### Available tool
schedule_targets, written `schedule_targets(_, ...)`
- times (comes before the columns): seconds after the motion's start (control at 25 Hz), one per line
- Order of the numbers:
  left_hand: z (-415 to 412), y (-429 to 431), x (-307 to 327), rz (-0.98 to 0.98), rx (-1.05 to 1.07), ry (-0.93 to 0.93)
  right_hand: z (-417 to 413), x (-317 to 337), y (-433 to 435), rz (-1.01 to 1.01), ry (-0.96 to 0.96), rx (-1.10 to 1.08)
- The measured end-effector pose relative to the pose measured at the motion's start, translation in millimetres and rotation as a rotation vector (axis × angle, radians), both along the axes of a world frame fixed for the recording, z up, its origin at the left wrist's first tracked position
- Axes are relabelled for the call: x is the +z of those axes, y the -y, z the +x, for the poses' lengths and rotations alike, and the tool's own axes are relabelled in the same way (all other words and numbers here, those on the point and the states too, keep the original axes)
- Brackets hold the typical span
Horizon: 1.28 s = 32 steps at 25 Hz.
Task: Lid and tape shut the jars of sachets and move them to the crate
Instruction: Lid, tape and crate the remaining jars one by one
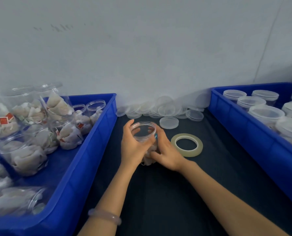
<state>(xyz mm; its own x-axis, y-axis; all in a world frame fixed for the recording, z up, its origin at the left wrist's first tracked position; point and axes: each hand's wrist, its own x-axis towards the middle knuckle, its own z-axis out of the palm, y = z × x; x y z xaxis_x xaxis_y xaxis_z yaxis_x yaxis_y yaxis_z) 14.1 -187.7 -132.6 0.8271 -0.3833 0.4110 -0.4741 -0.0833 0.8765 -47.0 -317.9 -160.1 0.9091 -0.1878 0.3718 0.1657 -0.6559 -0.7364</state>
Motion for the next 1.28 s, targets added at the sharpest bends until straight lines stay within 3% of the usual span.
schedule_targets(0.08, 5, 7, -11, -0.04, 0.036, -0.041, 4, -9, 36, -0.166, -0.039, -0.131)
schedule_targets(0.16, 4, 11, -17, -0.077, 0.065, -0.056, 16, -8, 66, -0.284, -0.221, -0.379)
schedule_targets(0.28, 7, 14, -25, -0.109, 0.086, -0.064, 40, -6, 81, -0.495, -0.527, -0.366)
schedule_targets(0.36, 7, 14, -25, -0.107, 0.071, -0.066, 48, -6, 84, -0.614, -0.542, -0.377)
schedule_targets(0.44, 9, 14, -26, -0.113, 0.064, -0.059, 48, -5, 80, -0.647, -0.385, -0.474)
schedule_targets(0.52, 10, 14, -28, -0.12, 0.061, -0.05, 40, -1, 71, -0.477, -0.126, -0.581)
schedule_targets(0.64, 10, 16, -26, -0.102, 0.012, -0.05, 23, 21, 59, 0.128, 0.219, -0.693)
schedule_targets(0.76, 3, 25, -25, -0.065, -0.057, -0.022, 7, 55, 45, 0.822, 0.578, -0.426)
schedule_targets(0.84, -2, 33, -24, -0.069, -0.07, -0.041, 1, 72, 32, 1.033, 0.578, -0.222)
schedule_targets(0.88, -4, 35, -25, -0.07, -0.073, -0.054, -1, 76, 25, 0.953, 0.485, -0.197)
schedule_targets(1.0, -4, 36, -25, -0.075, -0.092, -0.074, 1, 69, 12, 0.36, 0.185, -0.366)
schedule_targets(1.04, -4, 35, -25, -0.086, -0.104, -0.08, 2, 66, 11, 0.266, 0.134, -0.401)
schedule_targets(1.28, 1, 35, -26, -0.129, -0.202, -0.124, 5, 53, 4, 0.142, 0.112, -0.434)
